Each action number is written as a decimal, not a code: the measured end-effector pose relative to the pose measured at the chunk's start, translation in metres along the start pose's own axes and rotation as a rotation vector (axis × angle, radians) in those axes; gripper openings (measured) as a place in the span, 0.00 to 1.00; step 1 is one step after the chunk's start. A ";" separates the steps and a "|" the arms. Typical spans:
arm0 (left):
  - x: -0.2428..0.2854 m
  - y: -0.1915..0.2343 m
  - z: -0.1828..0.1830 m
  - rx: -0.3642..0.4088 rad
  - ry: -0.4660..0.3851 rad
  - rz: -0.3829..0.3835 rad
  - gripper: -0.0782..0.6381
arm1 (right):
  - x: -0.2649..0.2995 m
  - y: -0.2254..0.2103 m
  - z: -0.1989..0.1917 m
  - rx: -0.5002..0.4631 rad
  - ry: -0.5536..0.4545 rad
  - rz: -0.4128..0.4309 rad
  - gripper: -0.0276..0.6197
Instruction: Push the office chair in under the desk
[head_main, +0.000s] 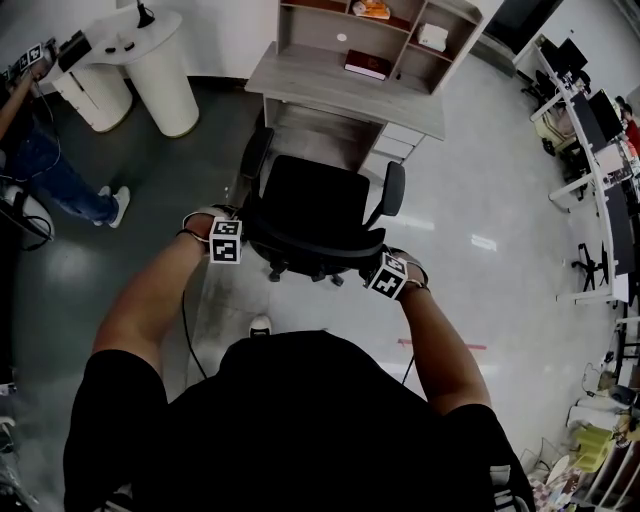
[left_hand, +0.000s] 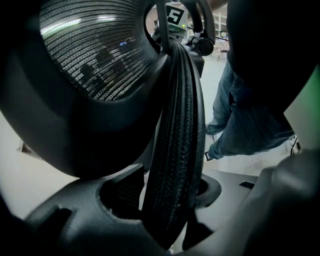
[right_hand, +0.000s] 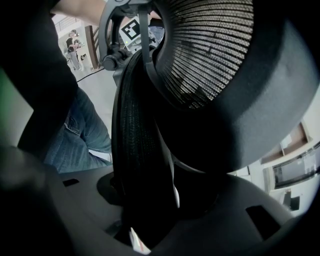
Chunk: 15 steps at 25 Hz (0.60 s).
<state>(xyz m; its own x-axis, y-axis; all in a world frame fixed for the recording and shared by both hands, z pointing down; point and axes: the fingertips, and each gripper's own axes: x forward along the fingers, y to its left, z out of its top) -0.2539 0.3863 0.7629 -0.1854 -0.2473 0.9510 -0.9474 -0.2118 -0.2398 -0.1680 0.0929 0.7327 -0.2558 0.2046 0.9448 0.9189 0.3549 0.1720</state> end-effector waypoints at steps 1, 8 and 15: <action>-0.001 0.001 -0.004 -0.001 0.001 0.000 0.42 | 0.001 -0.001 0.004 -0.001 0.000 -0.001 0.37; -0.002 0.011 -0.022 0.014 -0.008 0.003 0.42 | 0.007 -0.004 0.022 0.015 0.001 -0.002 0.37; 0.001 0.028 -0.025 0.034 -0.029 0.015 0.41 | 0.012 -0.014 0.027 0.030 0.011 -0.005 0.37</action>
<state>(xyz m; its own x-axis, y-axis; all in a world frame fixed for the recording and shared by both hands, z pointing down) -0.2873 0.4042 0.7619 -0.1917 -0.2779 0.9413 -0.9351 -0.2395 -0.2611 -0.1919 0.1149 0.7343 -0.2567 0.1926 0.9471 0.9084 0.3827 0.1684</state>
